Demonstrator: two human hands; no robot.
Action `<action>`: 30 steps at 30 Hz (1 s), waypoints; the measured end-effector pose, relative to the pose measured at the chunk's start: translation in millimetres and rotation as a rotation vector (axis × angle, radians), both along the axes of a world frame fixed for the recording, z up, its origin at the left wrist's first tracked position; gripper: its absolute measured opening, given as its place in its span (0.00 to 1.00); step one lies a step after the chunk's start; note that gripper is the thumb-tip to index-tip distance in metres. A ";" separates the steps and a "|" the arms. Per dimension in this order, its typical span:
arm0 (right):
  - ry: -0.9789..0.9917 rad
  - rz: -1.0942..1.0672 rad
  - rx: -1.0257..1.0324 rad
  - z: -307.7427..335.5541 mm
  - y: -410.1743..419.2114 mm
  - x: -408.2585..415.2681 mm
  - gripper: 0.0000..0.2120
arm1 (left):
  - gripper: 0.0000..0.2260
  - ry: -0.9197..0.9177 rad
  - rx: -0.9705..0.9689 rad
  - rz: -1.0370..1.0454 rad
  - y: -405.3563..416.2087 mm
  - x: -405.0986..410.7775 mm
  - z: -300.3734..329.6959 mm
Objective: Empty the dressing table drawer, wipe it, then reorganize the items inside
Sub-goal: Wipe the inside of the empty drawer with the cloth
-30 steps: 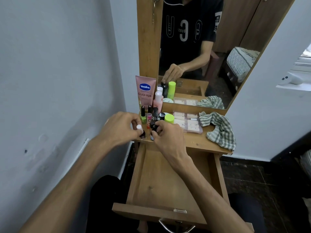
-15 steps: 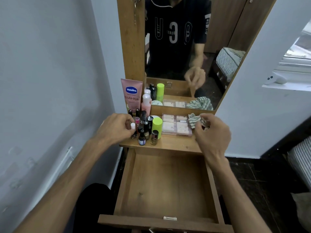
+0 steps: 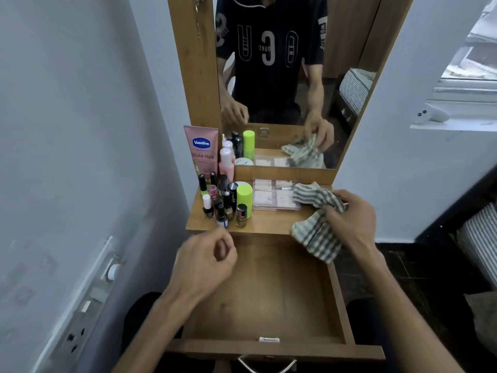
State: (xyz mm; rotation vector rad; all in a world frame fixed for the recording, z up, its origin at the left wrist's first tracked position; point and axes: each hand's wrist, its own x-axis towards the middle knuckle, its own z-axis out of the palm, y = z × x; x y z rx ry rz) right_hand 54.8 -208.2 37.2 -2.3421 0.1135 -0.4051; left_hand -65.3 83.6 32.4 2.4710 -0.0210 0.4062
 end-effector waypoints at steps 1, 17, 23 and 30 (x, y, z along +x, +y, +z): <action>0.029 0.035 0.067 3.7 -2.3 -18.6 0.10 | 0.09 0.048 0.023 -0.031 -5.1 -2.9 -9.6; 0.211 0.162 -0.357 -53.6 64.7 -107.7 0.20 | 0.22 0.389 0.050 0.292 23.2 -15.1 -70.9; 0.580 0.228 -0.508 -78.8 59.5 -100.5 0.25 | 0.20 0.413 0.097 0.235 21.8 -19.4 -68.2; 0.573 0.075 -0.426 -92.0 68.0 -74.7 0.28 | 0.20 0.411 0.076 0.218 21.6 -24.3 -67.8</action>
